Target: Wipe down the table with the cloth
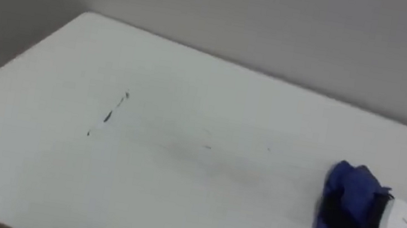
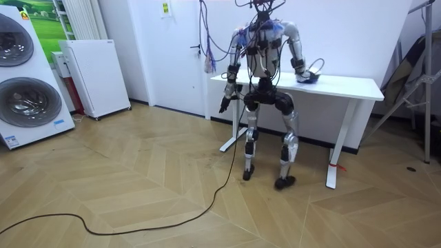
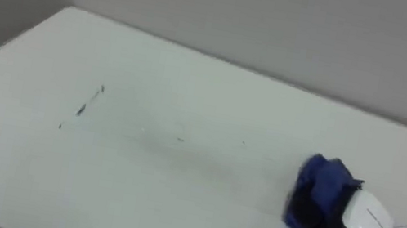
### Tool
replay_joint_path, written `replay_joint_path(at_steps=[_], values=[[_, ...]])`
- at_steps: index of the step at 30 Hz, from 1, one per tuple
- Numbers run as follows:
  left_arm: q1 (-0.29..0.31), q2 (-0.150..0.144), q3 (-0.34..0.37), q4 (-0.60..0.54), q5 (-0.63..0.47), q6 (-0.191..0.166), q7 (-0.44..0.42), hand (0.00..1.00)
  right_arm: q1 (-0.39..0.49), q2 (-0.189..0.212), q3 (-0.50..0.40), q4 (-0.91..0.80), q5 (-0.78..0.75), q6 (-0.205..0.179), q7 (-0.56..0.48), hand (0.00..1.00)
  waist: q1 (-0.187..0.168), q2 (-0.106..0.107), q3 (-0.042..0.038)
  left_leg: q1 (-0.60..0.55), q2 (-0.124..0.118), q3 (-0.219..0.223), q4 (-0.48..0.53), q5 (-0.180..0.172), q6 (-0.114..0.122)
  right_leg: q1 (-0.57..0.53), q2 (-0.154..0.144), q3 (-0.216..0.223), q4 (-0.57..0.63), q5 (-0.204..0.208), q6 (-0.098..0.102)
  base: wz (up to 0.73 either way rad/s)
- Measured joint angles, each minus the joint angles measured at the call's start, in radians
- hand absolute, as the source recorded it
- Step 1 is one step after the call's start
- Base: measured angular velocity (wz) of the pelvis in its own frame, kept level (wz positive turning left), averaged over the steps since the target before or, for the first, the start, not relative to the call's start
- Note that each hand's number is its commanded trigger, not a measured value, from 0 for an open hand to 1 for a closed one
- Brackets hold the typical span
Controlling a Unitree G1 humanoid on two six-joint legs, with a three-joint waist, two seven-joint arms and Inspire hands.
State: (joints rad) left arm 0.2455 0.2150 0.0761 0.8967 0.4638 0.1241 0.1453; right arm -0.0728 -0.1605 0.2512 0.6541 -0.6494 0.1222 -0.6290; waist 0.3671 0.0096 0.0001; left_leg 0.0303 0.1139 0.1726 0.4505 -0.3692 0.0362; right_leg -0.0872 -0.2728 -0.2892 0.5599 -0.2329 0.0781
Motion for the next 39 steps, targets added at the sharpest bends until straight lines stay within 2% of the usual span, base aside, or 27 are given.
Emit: replay_joint_path(at_steps=[1, 2, 4, 5, 6, 7, 9, 10, 11, 12, 13, 14, 15, 16, 17, 19, 21, 22, 24, 26, 28, 30, 31, 32, 34, 37, 39], values=[[-0.009, 0.008, -0.005, -0.001, 0.0, 0.0, -0.002, 0.0, -0.072, 0.048, 0.075, -0.011, -0.048, -0.002, 0.039, 1.0, 0.0, -0.011, 0.0074, -0.03, 0.0, -0.08, 0.005, 0.002, -0.011, 0.014, -0.005, -0.002, -0.099, 0.011, 0.016, -0.7], [-0.02, 0.014, -0.004, 0.0, 0.0, -0.001, -0.007, 0.0, -0.099, 0.07, 0.105, -0.024, -0.079, -0.006, 0.059, 1.0, 0.0, -0.018, 0.0109, -0.051, -0.002, -0.129, 0.006, 0.005, -0.017, 0.026, -0.004, -0.011, -0.153, 0.024, 0.024, 0.05], [-0.084, 0.02, -0.03, 0.004, 0.0, -0.003, -0.03, 0.0, -0.192, 0.088, 0.182, -0.077, -0.147, -0.066, 0.112, 1.0, 0.004, -0.042, 0.0217, -0.128, -0.007, -0.308, 0.004, 0.025, -0.05, 0.064, -0.001, -0.053, -0.34, 0.119, 0.04, 0.54], [-0.092, 0.021, -0.035, 0.004, 0.0, -0.002, -0.032, 0.0, -0.211, 0.088, 0.191, -0.08, -0.148, -0.08, 0.124, 1.0, 0.005, -0.045, 0.0222, -0.137, -0.007, -0.351, -0.003, 0.03, -0.059, 0.073, 0.001, -0.066, -0.371, 0.141, 0.045, 0.64], [-0.092, 0.024, -0.051, 0.001, 0.0, -0.001, -0.033, 0.0, -0.223, 0.085, 0.194, -0.083, -0.142, -0.096, 0.137, 1.0, 0.005, -0.05, 0.0202, -0.138, -0.005, -0.429, -0.022, 0.042, -0.08, 0.087, 0.004, -0.075, -0.41, 0.172, 0.048, 0.62], [-0.083, 0.029, -0.07, -0.001, 0.0, -0.001, -0.034, 0.0, -0.222, 0.07, 0.193, -0.082, -0.135, -0.1, 0.137, 1.0, 0.002, -0.057, 0.0204, -0.13, -0.002, -0.487, -0.049, 0.053, -0.1, 0.084, 0.006, -0.071, -0.412, 0.179, 0.05, 0.58], [-0.057, 0.028, -0.071, -0.003, -0.002, -0.003, -0.034, 0.0, -0.193, 0.038, 0.178, -0.073, -0.128, -0.115, 0.133, 1.0, -0.002, -0.059, 0.0199, -0.118, 0.014, -0.563, -0.081, 0.06, -0.132, 0.042, 0.021, -0.038, -0.402, 0.174, 0.05, 0.42], [-0.031, 0.028, -0.065, -0.002, -0.001, -0.003, -0.033, 0.0, -0.159, 0.027, 0.158, -0.089, -0.137, -0.143, 0.117, 1.0, -0.025, -0.07, 0.0141, -0.118, 0.025, -0.582, -0.095, 0.07, -0.158, 0.019, 0.04, -0.033, -0.369, 0.183, 0.097, 0.57], [-0.02, 0.017, -0.063, -0.001, -0.001, 0.0, -0.033, 0.0, -0.137, 0.015, 0.148, -0.089, -0.139, -0.155, 0.104, 1.0, -0.051, -0.05, 0.0042, -0.116, 0.044, -0.577, -0.104, 0.076, -0.177, 0.02, 0.056, -0.049, -0.324, 0.154, 0.067, 1.0], [0.002, 0.006, -0.062, -0.002, -0.002, -0.003, -0.036, 0.0, -0.09, 0.006, 0.121, -0.088, -0.138, -0.172, 0.082, 1.0, -0.094, -0.035, 0.0076, -0.103, 0.077, -0.502, -0.132, 0.128, -0.195, 0.038, 0.065, -0.098, -0.252, 0.103, 0.041, 1.29], [0.019, -0.005, -0.058, -0.001, 0.004, -0.004, -0.044, 0.0, -0.028, 0.003, 0.088, -0.098, -0.14, -0.18, 0.07, 1.0, -0.122, -0.043, 0.011, -0.082, 0.101, -0.385, -0.165, 0.19, -0.195, 0.063, 0.065, -0.124, -0.229, 0.071, 0.04, 1.18], [0.027, -0.011, -0.059, -0.002, 0.008, -0.004, -0.045, 0.0, 0.001, 0.003, 0.07, -0.106, -0.14, -0.181, 0.063, 1.0, -0.123, -0.037, 0.0091, -0.069, 0.108, -0.328, -0.18, 0.216, -0.197, 0.077, 0.066, -0.13, -0.228, 0.054, 0.037, 0.75], [0.039, -0.021, -0.059, 0.001, 0.009, -0.004, -0.045, 0.0, 0.035, -0.004, 0.051, -0.121, -0.138, -0.188, 0.049, 1.0, -0.12, -0.047, 0.0047, -0.061, 0.116, -0.248, -0.187, 0.249, -0.197, 0.09, 0.066, -0.149, -0.221, 0.012, 0.02, 0.4], [0.041, -0.038, -0.063, 0.009, 0.006, 0.001, -0.046, 0.0, 0.054, -0.018, 0.043, -0.138, -0.138, -0.188, 0.046, 1.0, -0.124, -0.04, 0.0075, -0.063, 0.135, -0.212, -0.174, 0.254, -0.199, 0.096, 0.078, -0.167, -0.203, -0.017, 0.0, 0.32], [0.044, -0.043, -0.07, 0.009, 0.0, 0.0, -0.046, 0.0, 0.061, -0.02, 0.041, -0.147, -0.138, -0.188, 0.047, 1.0, -0.124, -0.036, 0.0074, -0.065, 0.141, -0.192, -0.165, 0.253, -0.199, 0.097, 0.084, -0.17, -0.193, -0.03, -0.006, 0.29], [0.05, -0.051, -0.084, 0.01, -0.001, -0.002, -0.048, 0.0, 0.058, -0.012, 0.043, -0.163, -0.137, -0.166, 0.089, 1.0, -0.117, -0.026, 0.0108, -0.077, 0.133, -0.144, -0.103, 0.238, -0.195, 0.102, 0.101, -0.173, -0.181, -0.048, -0.029, 0.05], [0.056, -0.052, -0.084, 0.009, -0.004, -0.001, -0.05, 0.0, 0.041, -0.009, 0.043, -0.164, -0.138, -0.163, 0.134, 1.0, -0.115, -0.01, 0.0073, -0.071, 0.126, -0.14, -0.087, 0.209, -0.189, 0.104, 0.113, -0.158, -0.176, -0.055, -0.042, -0.12], [0.06, -0.052, -0.084, 0.01, -0.02, -0.001, -0.051, 0.0, 0.026, -0.01, 0.044, -0.168, -0.14, -0.162, 0.165, 1.0, -0.113, -0.006, 0.0054, -0.064, 0.108, -0.137, -0.087, 0.19, -0.183, 0.096, 0.122, -0.132, -0.174, -0.056, -0.047, -0.21], [0.063, -0.052, -0.084, 0.01, -0.04, 0.0, -0.051, 0.0, 0.01, -0.015, 0.046, -0.173, -0.14, -0.164, 0.194, 1.0, -0.112, -0.008, 0.0068, -0.054, 0.072, -0.12, -0.107, 0.18, -0.17, 0.073, 0.121, -0.095, -0.165, -0.054, -0.049, -0.28], [0.07, -0.053, -0.081, -0.004, -0.045, 0.002, -0.051, 0.0, 0.013, -0.021, 0.045, -0.176, -0.137, -0.174, 0.192, 1.0, -0.125, -0.005, 0.0063, -0.038, 0.058, -0.087, -0.137, 0.177, -0.166, 0.06, 0.118, -0.06, -0.161, -0.051, -0.045, -0.17], [0.073, -0.053, -0.075, -0.023, -0.057, 0.005, -0.05, 0.0, 0.038, -0.035, 0.036, -0.17, -0.134, -0.195, 0.162, 1.0, -0.15, 0.005, 0.0053, -0.02, 0.036, -0.051, -0.175, 0.177, -0.166, 0.052, 0.113, -0.002, -0.171, -0.042, -0.027, -0.07], [0.072, -0.053, -0.055, -0.038, -0.059, 0.006, -0.048, 0.0, 0.068, -0.038, 0.008, -0.155, -0.138, -0.22, 0.1, 1.0, -0.192, -0.001, 0.0016, -0.016, 0.014, -0.036, -0.193, 0.177, -0.163, 0.067, 0.098, 0.001, -0.201, -0.027, -0.006, 0.17], [0.074, -0.052, -0.035, -0.05, -0.057, 0.007, -0.047, 0.0, 0.107, -0.041, -0.026, -0.148, -0.137, -0.235, 0.048, 1.0, -0.22, -0.012, 0.0052, -0.005, -0.005, -0.036, -0.204, 0.177, -0.145, 0.087, 0.087, 0.007, -0.226, -0.014, 0.009, 0.25], [0.075, -0.051, -0.022, -0.056, -0.054, 0.008, -0.046, 0.0, 0.131, -0.042, -0.047, -0.145, -0.134, -0.243, 0.021, 1.0, -0.23, -0.002, 0.0034, 0.002, -0.014, -0.036, -0.21, 0.176, -0.14, 0.098, 0.083, 0.014, -0.241, -0.007, 0.016, 0.16], [0.072, -0.043, 0.055, -0.061, -0.033, 0.007, -0.037, 0.0, 0.222, -0.048, -0.146, -0.119, -0.102, -0.273, -0.084, 1.0, -0.267, -0.021, -0.0027, 0.021, -0.043, -0.029, -0.222, 0.168, -0.112, 0.139, 0.065, 0.019, -0.293, 0.027, 0.044, 0.0], [0.057, -0.026, 0.139, -0.063, 0.004, 0.0, -0.014, 0.0, 0.294, -0.049, -0.241, -0.07, -0.052, -0.285, -0.15, 1.0, -0.286, -0.046, -0.0111, 0.03, -0.06, -0.028, -0.221, 0.151, -0.084, 0.176, 0.066, 0.013, -0.341, 0.055, 0.055, 0.0], [0.062, -0.026, 0.134, -0.063, 0.008, 0.0, -0.007, 0.0, 0.295, -0.052, -0.27, -0.041, -0.017, -0.285, -0.156, 1.0, -0.278, -0.045, -0.0127, 0.038, -0.064, -0.021, -0.217, 0.137, -0.072, 0.174, 0.068, -0.008, -0.341, 0.073, 0.055, -0.27]])
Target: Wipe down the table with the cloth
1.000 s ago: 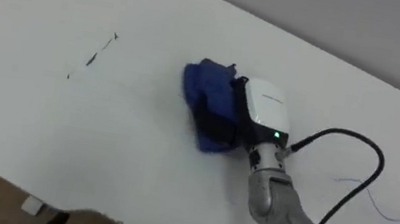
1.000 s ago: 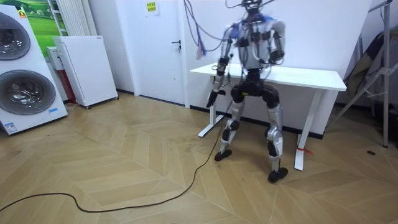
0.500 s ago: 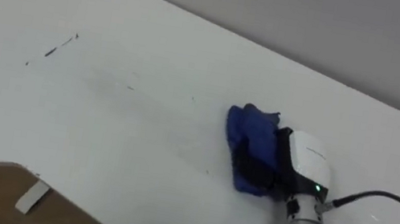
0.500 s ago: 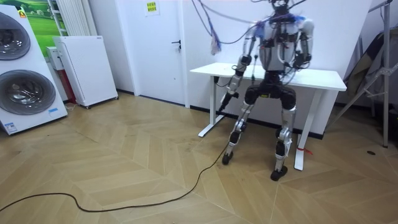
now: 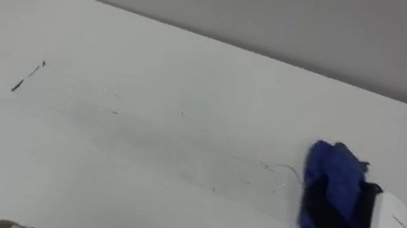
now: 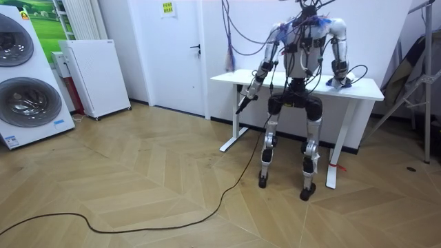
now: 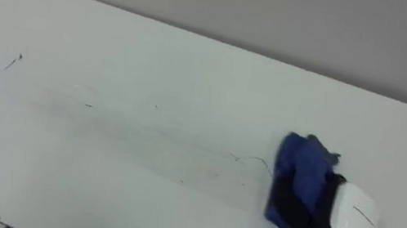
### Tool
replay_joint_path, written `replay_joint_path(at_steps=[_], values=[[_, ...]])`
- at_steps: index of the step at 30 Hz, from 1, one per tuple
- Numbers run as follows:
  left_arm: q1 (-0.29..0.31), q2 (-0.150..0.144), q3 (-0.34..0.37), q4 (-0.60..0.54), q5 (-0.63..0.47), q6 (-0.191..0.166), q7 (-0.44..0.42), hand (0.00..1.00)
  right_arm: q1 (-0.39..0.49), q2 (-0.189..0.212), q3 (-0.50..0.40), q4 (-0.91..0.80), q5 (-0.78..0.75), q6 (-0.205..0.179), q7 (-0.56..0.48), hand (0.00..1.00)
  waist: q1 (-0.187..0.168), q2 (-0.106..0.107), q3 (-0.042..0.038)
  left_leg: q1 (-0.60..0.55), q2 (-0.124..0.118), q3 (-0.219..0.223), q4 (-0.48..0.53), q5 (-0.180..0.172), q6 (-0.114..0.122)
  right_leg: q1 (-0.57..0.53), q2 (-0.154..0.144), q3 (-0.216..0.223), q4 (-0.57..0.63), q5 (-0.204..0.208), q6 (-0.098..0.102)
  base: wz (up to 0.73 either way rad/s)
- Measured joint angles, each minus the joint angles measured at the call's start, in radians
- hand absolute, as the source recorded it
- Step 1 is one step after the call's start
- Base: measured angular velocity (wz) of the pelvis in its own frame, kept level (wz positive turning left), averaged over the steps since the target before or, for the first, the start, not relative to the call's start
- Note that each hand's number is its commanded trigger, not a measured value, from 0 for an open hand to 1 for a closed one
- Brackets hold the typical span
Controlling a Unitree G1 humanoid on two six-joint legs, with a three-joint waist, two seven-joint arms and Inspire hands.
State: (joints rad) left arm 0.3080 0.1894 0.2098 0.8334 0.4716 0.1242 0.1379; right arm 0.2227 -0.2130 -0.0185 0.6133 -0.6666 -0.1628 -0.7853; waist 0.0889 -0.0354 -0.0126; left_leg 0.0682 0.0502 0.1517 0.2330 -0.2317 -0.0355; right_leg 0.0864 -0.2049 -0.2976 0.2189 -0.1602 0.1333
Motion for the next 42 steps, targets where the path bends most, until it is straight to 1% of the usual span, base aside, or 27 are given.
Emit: replay_joint_path(at_steps=[2, 4, 5, 7, 8, 9, 10, 11, 13, 16, 17, 20, 21, 22, 23, 24, 25, 26, 27, 29, 31, 34, 37, 38, 39, 40, 42], values=[[0.016, 0.0, -0.026, -0.003, -0.007, 0.003, 0.008, 0.0, -0.018, -0.001, -0.002, 0.003, 0.014, 0.021, 0.004, 1.0, 0.012, 0.011, -0.0006, 0.0, -0.003, -0.002, 0.005, -0.013, 0.012, -0.002, 0.008, -0.012, 0.0, 0.014, -0.004, -0.41], [0.024, -0.002, -0.063, -0.01, -0.007, 0.01, 0.02, 0.0, -0.051, -0.001, 0.018, -0.008, 0.029, 0.072, 0.014, 1.0, 0.048, 0.023, 0.0, 0.007, -0.005, -0.006, 0.003, -0.019, 0.022, -0.015, 0.024, -0.01, 0.0, 0.031, -0.011, -0.47], [0.032, -0.002, -0.07, -0.007, -0.007, 0.011, 0.026, 0.0, -0.06, -0.001, 0.03, -0.015, 0.029, 0.09, 0.02, 1.0, 0.06, 0.025, 0.0008, 0.009, -0.005, -0.007, 0.003, -0.021, 0.024, -0.02, 0.029, -0.01, 0.0, 0.034, -0.016, -0.65], [0.038, -0.003, -0.099, 0.021, -0.009, 0.023, 0.029, 0.0, -0.107, -0.001, 0.093, -0.065, 0.022, 0.177, 0.088, 1.0, 0.09, 0.026, 0.0028, 0.012, -0.006, -0.03, 0.003, -0.026, 0.027, -0.037, 0.046, -0.01, 0.001, 0.044, -0.028, -0.6], [0.036, -0.004, -0.107, 0.031, -0.008, 0.027, 0.028, 0.0, -0.118, 0.0, 0.116, -0.087, 0.008, 0.198, 0.113, 1.0, 0.095, 0.027, 0.0041, 0.011, -0.006, -0.04, 0.002, -0.026, 0.027, -0.04, 0.051, -0.01, 0.001, 0.046, -0.031, -0.46], [0.029, -0.009, -0.119, 0.037, -0.009, 0.03, 0.027, 0.0, -0.149, 0.007, 0.176, -0.119, -0.012, 0.227, 0.16, 1.0, 0.12, 0.027, 0.0043, 0.011, -0.006, -0.055, -0.001, -0.027, 0.027, -0.053, 0.058, -0.011, 0.004, 0.052, -0.041, -0.37], [0.017, -0.017, -0.12, 0.052, -0.009, 0.032, 0.024, 0.0, -0.2, 0.011, 0.245, -0.138, -0.031, 0.246, 0.213, 1.0, 0.143, 0.03, 0.0099, 0.011, -0.006, -0.079, 0.0, -0.027, 0.027, -0.056, 0.067, -0.012, 0.004, 0.057, -0.048, -0.31], [0.014, -0.02, -0.122, 0.051, -0.008, 0.035, 0.023, 0.0, -0.226, 0.01, 0.272, -0.146, -0.05, 0.253, 0.239, 1.0, 0.15, 0.03, 0.0133, 0.011, -0.005, -0.09, 0.001, -0.026, 0.026, -0.055, 0.069, -0.014, 0.004, 0.057, -0.048, 0.0], [0.016, -0.026, -0.15, 0.026, -0.008, 0.04, -0.001, 0.0, -0.306, 0.036, 0.365, -0.196, -0.111, 0.25, 0.319, 1.0, 0.175, 0.03, 0.018, 0.0, -0.005, -0.125, 0.002, -0.023, 0.022, -0.051, 0.07, -0.038, 0.003, 0.056, -0.05, 0.33], [0.048, -0.025, -0.16, -0.033, -0.01, 0.056, -0.023, 0.0, -0.381, 0.045, 0.415, -0.202, -0.129, 0.238, 0.362, 1.0, 0.217, 0.029, 0.0205, -0.011, -0.007, -0.151, -0.001, -0.015, 0.022, -0.048, 0.068, -0.063, 0.001, 0.056, -0.05, 0.32], [0.055, -0.025, -0.16, -0.033, -0.01, 0.06, -0.025, 0.0, -0.384, 0.044, 0.416, -0.197, -0.126, 0.238, 0.364, 1.0, 0.217, 0.03, 0.0208, -0.011, -0.008, -0.159, -0.001, -0.015, 0.023, -0.044, 0.068, -0.065, 0.001, 0.056, -0.05, 0.4], [0.085, -0.019, -0.154, -0.036, -0.009, 0.068, -0.04, 0.0, -0.314, 0.009, 0.413, -0.164, -0.128, 0.23, 0.359, 1.0, 0.213, 0.026, 0.0195, -0.009, -0.008, -0.163, 0.003, -0.015, 0.025, -0.025, 0.062, -0.078, 0.0, 0.055, -0.05, 0.38], [0.096, -0.019, -0.147, -0.036, -0.008, 0.067, -0.042, 0.0, -0.258, 0.004, 0.382, -0.152, -0.113, 0.191, 0.321, 1.0, 0.209, 0.026, 0.0198, -0.006, -0.009, -0.163, 0.001, -0.015, 0.026, -0.02, 0.061, -0.081, -0.002, 0.055, -0.05, 0.17], [0.113, -0.015, -0.127, -0.035, -0.008, 0.064, -0.043, 0.0, -0.21, 0.002, 0.355, -0.154, -0.118, 0.156, 0.286, 1.0, 0.186, 0.024, 0.018, -0.003, -0.011, -0.162, -0.004, -0.014, 0.027, -0.01, 0.059, -0.087, -0.008, 0.054, -0.047, 0.18], [0.117, -0.012, -0.118, -0.035, -0.007, 0.064, -0.043, 0.0, -0.19, 0.001, 0.338, -0.15, -0.115, 0.135, 0.268, 1.0, 0.173, 0.022, 0.0181, -0.002, -0.012, -0.162, -0.003, -0.014, 0.027, -0.003, 0.059, -0.088, -0.015, 0.053, -0.046, 0.35], [0.12, -0.002, -0.101, -0.035, -0.005, 0.063, -0.043, 0.0, -0.147, -0.006, 0.302, -0.149, -0.112, 0.104, 0.232, 1.0, 0.145, 0.014, 0.0159, -0.002, -0.017, -0.157, -0.003, -0.013, 0.029, 0.006, 0.052, -0.087, -0.018, 0.047, -0.037, 0.39], [0.118, 0.011, -0.091, -0.034, 0.002, 0.062, -0.043, 0.0, -0.115, -0.018, 0.272, -0.136, -0.096, 0.086, 0.197, 1.0, 0.133, 0.011, 0.0168, 0.006, -0.019, -0.143, -0.005, -0.013, 0.03, 0.017, 0.048, -0.086, -0.02, 0.044, -0.033, 0.31], [0.116, 0.019, -0.091, -0.034, 0.002, 0.061, -0.043, 0.0, -0.105, -0.024, 0.265, -0.125, -0.084, 0.081, 0.18, 1.0, 0.133, 0.01, 0.0164, 0.013, -0.019, -0.133, -0.007, -0.013, 0.03, 0.023, 0.048, -0.086, -0.022, 0.044, -0.032, 0.04], [0.116, 0.036, -0.091, -0.034, 0.002, 0.055, -0.043, 0.0, -0.097, -0.029, 0.257, -0.096, -0.069, 0.076, 0.153, 1.0, 0.132, 0.005, 0.0083, 0.02, -0.02, -0.125, -0.007, -0.013, 0.03, 0.039, 0.049, -0.087, -0.034, 0.044, -0.032, -0.09], [0.098, 0.046, -0.096, -0.034, 0.002, 0.053, -0.042, 0.0, -0.101, -0.031, 0.253, -0.063, -0.04, 0.076, 0.128, 1.0, 0.125, 0.002, 0.0083, 0.027, -0.02, -0.125, -0.007, -0.015, 0.033, 0.049, 0.049, -0.087, -0.039, 0.044, -0.031, -0.03], [0.083, 0.045, -0.116, -0.042, 0.001, 0.045, -0.041, 0.0, -0.127, -0.027, 0.254, -0.035, -0.035, 0.082, 0.128, 1.0, 0.126, 0.004, 0.008, 0.029, -0.022, -0.126, -0.01, -0.017, 0.035, 0.054, 0.048, -0.087, -0.038, 0.045, -0.031, 0.0], [0.078, 0.042, -0.129, -0.047, 0.001, 0.042, -0.041, 0.0, -0.163, -0.022, 0.277, -0.03, -0.037, 0.113, 0.141, 1.0, 0.144, 0.007, 0.0076, 0.03, -0.022, -0.131, -0.009, -0.019, 0.034, 0.049, 0.05, -0.09, -0.038, 0.045, -0.031, -0.17], [0.077, 0.011, -0.141, -0.056, 0.002, 0.061, -0.047, 0.0, -0.208, -0.018, 0.316, -0.079, -0.052, 0.195, 0.21, 1.0, 0.172, 0.016, 0.0093, 0.025, -0.021, -0.135, -0.009, -0.017, 0.031, 0.025, 0.058, -0.099, -0.034, 0.045, -0.031, -0.35], [0.08, 0.007, -0.141, -0.056, 0.002, 0.063, -0.05, 0.0, -0.208, -0.014, 0.321, -0.097, -0.056, 0.213, 0.226, 1.0, 0.177, 0.016, 0.0093, 0.023, -0.02, -0.138, -0.009, -0.017, 0.03, 0.022, 0.06, -0.097, -0.034, 0.045, -0.032, -0.21], [0.077, 0.005, -0.152, -0.056, 0.002, 0.067, -0.059, 0.0, -0.214, -0.01, 0.343, -0.129, -0.059, 0.246, 0.253, 1.0, 0.198, 0.015, 0.0093, 0.021, -0.018, -0.14, -0.009, -0.016, 0.029, 0.013, 0.066, -0.088, -0.033, 0.048, -0.036, -0.17], [0.077, 0.006, -0.157, -0.056, 0.002, 0.072, -0.065, 0.0, -0.229, -0.007, 0.374, -0.156, -0.077, 0.273, 0.284, 1.0, 0.207, 0.014, 0.0099, 0.019, -0.015, -0.146, -0.01, -0.015, 0.027, 0.009, 0.072, -0.088, -0.033, 0.049, -0.039, -0.15], [0.077, 0.006, -0.163, -0.056, 0.003, 0.081, -0.07, 0.0, -0.257, -0.014, 0.423, -0.183, -0.11, 0.289, 0.326, 1.0, 0.221, 0.011, 0.0111, 0.014, -0.015, -0.154, -0.011, -0.013, 0.024, 0.003, 0.075, -0.088, -0.031, 0.047, -0.045, -0.01]])
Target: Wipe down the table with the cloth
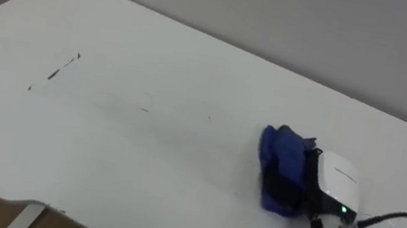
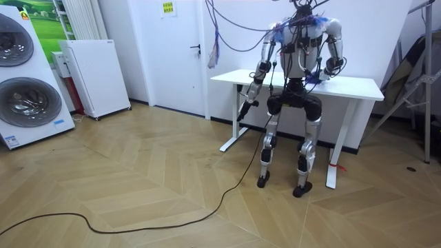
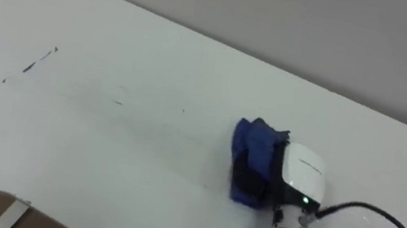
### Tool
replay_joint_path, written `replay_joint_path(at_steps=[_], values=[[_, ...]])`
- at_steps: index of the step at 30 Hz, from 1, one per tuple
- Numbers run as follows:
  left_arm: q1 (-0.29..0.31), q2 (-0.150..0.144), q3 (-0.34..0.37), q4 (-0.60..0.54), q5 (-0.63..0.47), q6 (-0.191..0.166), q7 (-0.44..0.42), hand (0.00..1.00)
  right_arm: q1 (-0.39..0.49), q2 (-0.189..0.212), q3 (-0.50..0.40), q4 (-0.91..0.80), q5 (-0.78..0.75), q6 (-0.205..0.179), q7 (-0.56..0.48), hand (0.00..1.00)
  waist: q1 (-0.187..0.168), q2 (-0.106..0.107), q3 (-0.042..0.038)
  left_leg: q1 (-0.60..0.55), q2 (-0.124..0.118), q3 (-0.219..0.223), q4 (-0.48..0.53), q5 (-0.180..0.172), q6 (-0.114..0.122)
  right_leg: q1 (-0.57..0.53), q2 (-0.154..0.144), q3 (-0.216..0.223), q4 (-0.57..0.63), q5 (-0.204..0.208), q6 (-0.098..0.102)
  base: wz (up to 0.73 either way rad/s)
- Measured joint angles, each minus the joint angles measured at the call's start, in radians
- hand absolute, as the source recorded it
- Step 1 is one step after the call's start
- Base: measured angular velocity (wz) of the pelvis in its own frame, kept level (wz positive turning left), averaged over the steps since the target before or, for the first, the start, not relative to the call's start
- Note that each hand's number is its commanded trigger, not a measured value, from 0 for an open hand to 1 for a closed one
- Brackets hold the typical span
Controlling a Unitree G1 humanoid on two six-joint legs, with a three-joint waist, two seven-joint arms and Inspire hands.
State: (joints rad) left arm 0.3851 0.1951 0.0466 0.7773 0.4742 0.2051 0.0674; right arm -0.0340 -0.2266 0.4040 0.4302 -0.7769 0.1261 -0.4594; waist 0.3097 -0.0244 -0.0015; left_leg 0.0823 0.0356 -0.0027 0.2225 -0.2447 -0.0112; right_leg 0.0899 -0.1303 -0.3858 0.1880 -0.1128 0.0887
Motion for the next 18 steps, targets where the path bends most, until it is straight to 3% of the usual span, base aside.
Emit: replay_joint_path(at_steps=[5, 7, 10, 15, 18], values=[[0.035, 0.002, -0.02, -0.012, -0.012, 0.032, -0.015, 0.0, -0.02, 0.019, 0.044, -0.013, -0.013, -0.011, 0.033, 1.0, -0.007, -0.001, 0.0058, 0.0, 0.0, -0.008, -0.002, 0.0, 0.001, 0.005, 0.0, -0.001, -0.002, 0.0, 0.0, 0.07], [0.069, 0.001, -0.019, -0.03, -0.012, 0.033, -0.017, 0.0, 0.022, 0.017, 0.021, -0.003, -0.01, -0.054, 0.009, 1.0, -0.018, -0.004, 0.0075, 0.012, 0.0, -0.012, -0.012, 0.0, 0.002, 0.015, 0.0, -0.001, -0.004, 0.0, 0.0, 0.09], [0.074, 0.002, -0.009, -0.024, -0.01, 0.027, -0.02, 0.0, 0.075, 0.016, -0.016, 0.027, -0.008, -0.12, -0.05, 1.0, -0.037, -0.001, 0.007, 0.035, -0.001, -0.015, -0.021, -0.001, 0.004, 0.041, -0.001, 0.0, -0.007, -0.001, 0.0, 0.14], [0.065, 0.003, -0.011, -0.028, 0.0, 0.012, -0.019, 0.0, 0.13, 0.016, -0.062, 0.037, -0.007, -0.161, -0.101, 1.0, -0.087, 0.004, 0.0044, 0.049, -0.009, -0.013, -0.023, -0.003, 0.008, 0.069, -0.007, 0.0, -0.022, -0.004, 0.006, 0.09], [0.045, 0.002, -0.011, -0.029, 0.0, 0.002, -0.019, 0.0, 0.134, 0.019, -0.074, 0.059, -0.004, -0.177, -0.111, 1.0, -0.089, 0.013, 0.0005, 0.066, -0.009, -0.008, -0.027, -0.003, 0.009, 0.079, -0.007, 0.004, -0.022, -0.004, 0.006, -0.07]])
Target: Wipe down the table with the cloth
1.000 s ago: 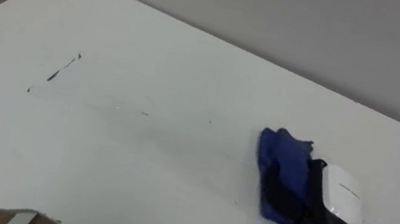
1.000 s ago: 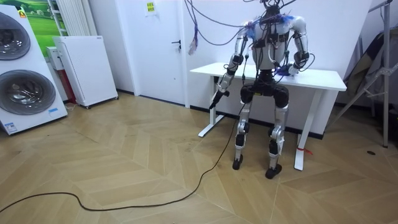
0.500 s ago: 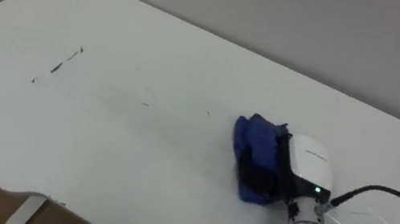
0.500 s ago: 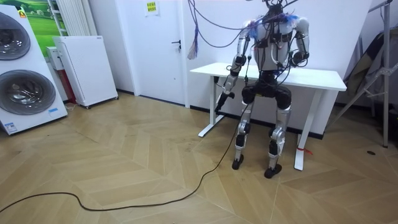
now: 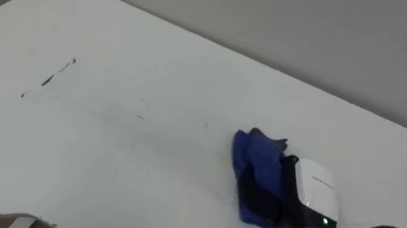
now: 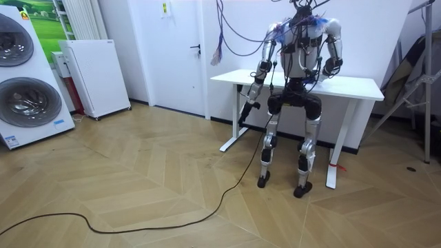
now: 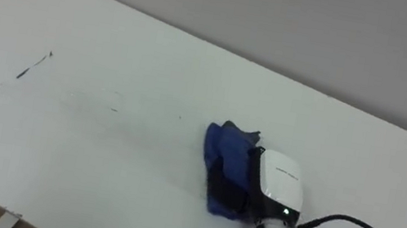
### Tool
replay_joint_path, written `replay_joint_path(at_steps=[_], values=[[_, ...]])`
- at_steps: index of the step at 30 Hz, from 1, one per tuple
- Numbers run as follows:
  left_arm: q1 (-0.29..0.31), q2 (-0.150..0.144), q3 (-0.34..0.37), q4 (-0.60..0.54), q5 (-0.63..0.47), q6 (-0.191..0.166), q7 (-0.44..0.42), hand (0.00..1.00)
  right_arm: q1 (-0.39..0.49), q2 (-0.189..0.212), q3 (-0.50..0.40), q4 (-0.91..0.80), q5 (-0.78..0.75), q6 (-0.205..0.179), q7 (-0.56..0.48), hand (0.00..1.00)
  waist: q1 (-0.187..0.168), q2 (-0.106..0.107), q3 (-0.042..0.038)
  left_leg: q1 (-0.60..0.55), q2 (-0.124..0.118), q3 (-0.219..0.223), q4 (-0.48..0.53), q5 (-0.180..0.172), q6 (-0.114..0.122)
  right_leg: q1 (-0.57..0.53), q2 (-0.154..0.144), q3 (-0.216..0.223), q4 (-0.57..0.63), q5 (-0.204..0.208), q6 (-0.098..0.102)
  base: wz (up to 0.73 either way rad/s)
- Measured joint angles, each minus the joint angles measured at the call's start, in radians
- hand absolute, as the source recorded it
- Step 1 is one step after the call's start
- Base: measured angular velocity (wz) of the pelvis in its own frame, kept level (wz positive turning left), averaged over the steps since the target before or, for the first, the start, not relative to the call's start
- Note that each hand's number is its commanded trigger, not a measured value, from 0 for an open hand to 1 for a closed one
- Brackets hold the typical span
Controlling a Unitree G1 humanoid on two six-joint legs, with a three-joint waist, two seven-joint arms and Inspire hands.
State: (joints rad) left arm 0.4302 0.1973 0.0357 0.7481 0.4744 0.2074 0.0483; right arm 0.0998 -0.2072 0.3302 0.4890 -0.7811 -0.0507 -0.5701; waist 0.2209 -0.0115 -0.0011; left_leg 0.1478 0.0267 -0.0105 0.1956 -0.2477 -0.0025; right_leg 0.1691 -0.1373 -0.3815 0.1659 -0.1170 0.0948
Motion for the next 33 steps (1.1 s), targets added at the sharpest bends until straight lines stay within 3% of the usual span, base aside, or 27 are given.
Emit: replay_joint_path(at_steps=[4, 7, 8, 9, 10, 11, 23, 27, 33], values=[[-0.017, -0.014, -0.01, -0.019, 0.0, -0.019, 0.009, 0.0, -0.028, 0.013, 0.002, 0.022, 0.043, 0.0, 0.009, 1.0, 0.002, 0.005, -0.0008, 0.006, -0.001, 0.001, 0.001, 0.0, 0.0, 0.004, 0.0, 0.021, 0.001, -0.001, 0.002, -0.02], [-0.026, -0.025, -0.046, -0.026, -0.002, -0.018, 0.012, 0.0, -0.044, 0.02, 0.008, 0.017, 0.045, 0.028, 0.044, 1.0, 0.002, 0.007, -0.0009, 0.005, -0.001, 0.003, 0.005, 0.0, 0.0, 0.003, 0.001, 0.024, 0.001, -0.001, 0.002, -0.03], [-0.026, -0.025, -0.053, -0.029, -0.002, -0.018, 0.012, 0.0, -0.046, 0.02, 0.008, 0.014, 0.045, 0.032, 0.051, 0.94, 0.002, 0.007, -0.0008, 0.004, -0.001, 0.003, 0.006, 0.0, 0.0, 0.002, 0.001, 0.024, 0.001, -0.001, 0.002, -0.05], [-0.025, -0.027, -0.061, -0.034, -0.002, -0.016, 0.012, 0.0, -0.048, 0.02, 0.009, 0.008, 0.045, 0.04, 0.061, 0.75, 0.002, 0.007, -0.0009, 0.002, -0.001, 0.005, 0.006, 0.0, 0.0, 0.001, 0.001, 0.025, 0.001, -0.001, 0.002, -0.05], [-0.023, -0.028, -0.063, -0.035, -0.002, -0.013, 0.011, 0.0, -0.048, 0.02, 0.009, 0.001, 0.045, 0.047, 0.07, 0.08, 0.002, 0.008, -0.001, 0.002, -0.001, 0.006, 0.006, 0.0, 0.0, 0.0, 0.001, 0.026, 0.002, -0.001, 0.002, -0.04], [-0.022, -0.028, -0.063, -0.035, -0.002, -0.011, 0.011, 0.0, -0.049, 0.02, 0.009, -0.001, 0.045, 0.049, 0.073, 0.0, 0.002, 0.008, -0.0011, 0.002, -0.001, 0.006, 0.006, 0.0, 0.0, -0.001, 0.001, 0.027, 0.002, -0.001, 0.002, 0.0], [0.004, -0.028, -0.063, -0.019, -0.002, -0.015, 0.03, 0.0, -0.031, 0.017, 0.001, -0.002, -0.01, 0.047, 0.067, 0.0, 0.001, 0.009, -0.0009, 0.013, -0.001, 0.009, 0.002, 0.0, 0.0, 0.002, 0.002, 0.036, 0.003, -0.001, 0.002, -0.01], [-0.014, -0.032, -0.061, -0.021, -0.011, -0.015, 0.018, 0.0, -0.03, 0.017, 0.0, -0.011, 0.001, 0.043, 0.068, 0.0, -0.006, 0.001, -0.0074, 0.001, -0.001, 0.01, 0.005, 0.0, 0.0, -0.009, 0.001, 0.037, 0.003, -0.001, 0.002, -0.02], [-0.047, -0.044, -0.061, -0.018, -0.012, -0.041, 0.014, 0.0, -0.022, 0.017, 0.0, -0.045, 0.029, 0.021, 0.087, 0.0, -0.031, 0.0, -0.0079, 0.003, -0.001, 0.01, 0.004, 0.0, 0.0, -0.009, 0.002, 0.04, 0.004, -0.001, 0.002, 0.0]])
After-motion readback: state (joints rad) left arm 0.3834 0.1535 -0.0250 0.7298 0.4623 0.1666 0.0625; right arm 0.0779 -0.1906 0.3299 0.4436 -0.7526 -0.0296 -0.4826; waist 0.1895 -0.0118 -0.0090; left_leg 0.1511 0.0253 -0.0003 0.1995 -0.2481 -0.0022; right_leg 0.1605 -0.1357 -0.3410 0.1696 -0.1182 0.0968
